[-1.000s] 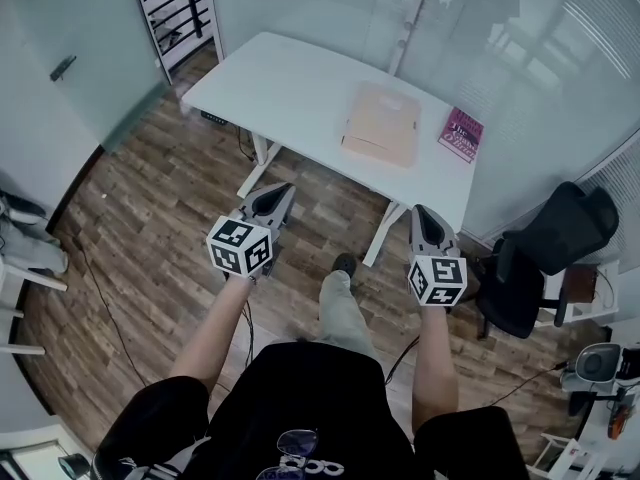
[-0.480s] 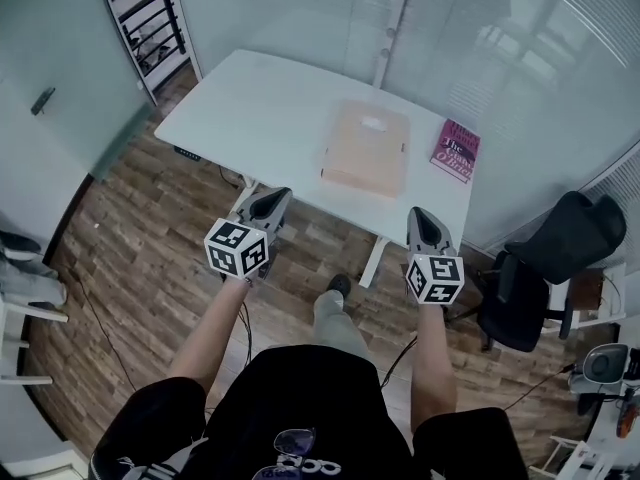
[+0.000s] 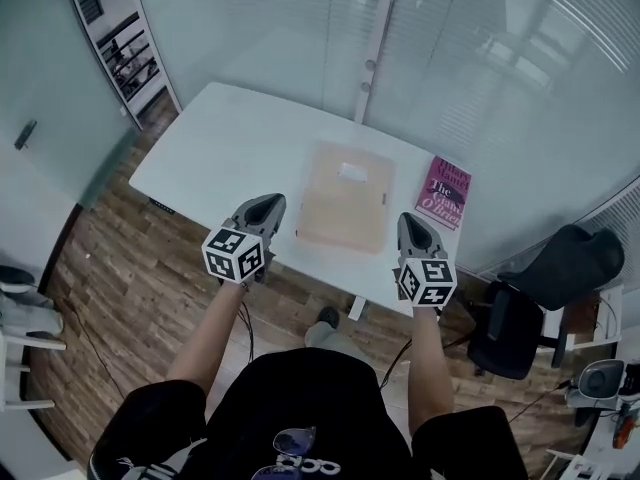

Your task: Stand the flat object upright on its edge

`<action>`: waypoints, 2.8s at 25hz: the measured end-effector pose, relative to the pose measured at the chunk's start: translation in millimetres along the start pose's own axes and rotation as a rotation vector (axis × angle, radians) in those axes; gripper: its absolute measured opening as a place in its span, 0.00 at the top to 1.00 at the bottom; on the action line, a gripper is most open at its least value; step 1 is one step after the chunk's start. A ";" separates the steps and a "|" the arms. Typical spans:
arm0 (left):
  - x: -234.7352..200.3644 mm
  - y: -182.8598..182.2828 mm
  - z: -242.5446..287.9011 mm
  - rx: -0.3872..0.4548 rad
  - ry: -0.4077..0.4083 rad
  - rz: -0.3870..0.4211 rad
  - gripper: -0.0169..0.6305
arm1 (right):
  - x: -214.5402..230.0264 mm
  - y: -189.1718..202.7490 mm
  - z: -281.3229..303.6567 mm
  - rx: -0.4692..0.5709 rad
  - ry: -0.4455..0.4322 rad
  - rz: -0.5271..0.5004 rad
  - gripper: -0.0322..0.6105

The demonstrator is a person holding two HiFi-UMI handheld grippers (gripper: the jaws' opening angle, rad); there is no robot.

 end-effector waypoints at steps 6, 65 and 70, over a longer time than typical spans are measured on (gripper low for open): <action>-26.6 -6.9 49.7 -0.017 -0.003 -0.005 0.94 | 28.7 -6.2 50.0 -0.012 -0.009 0.006 0.92; -102.2 117.8 186.7 -0.491 0.273 -0.305 0.48 | 82.6 115.3 159.0 -0.387 -0.096 0.451 0.49; -106.7 132.1 198.9 -0.518 0.256 -0.383 0.48 | 91.0 134.4 171.8 -0.437 -0.134 0.554 0.49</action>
Point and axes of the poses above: the fingertips, and each gripper's own axes: z forward along the fingers, x to its right, y out of its underside, the point moved 10 cm from there along -z, backward along the fingers, and after that the axes turned 1 degree about -y, right-handed, at the moved point
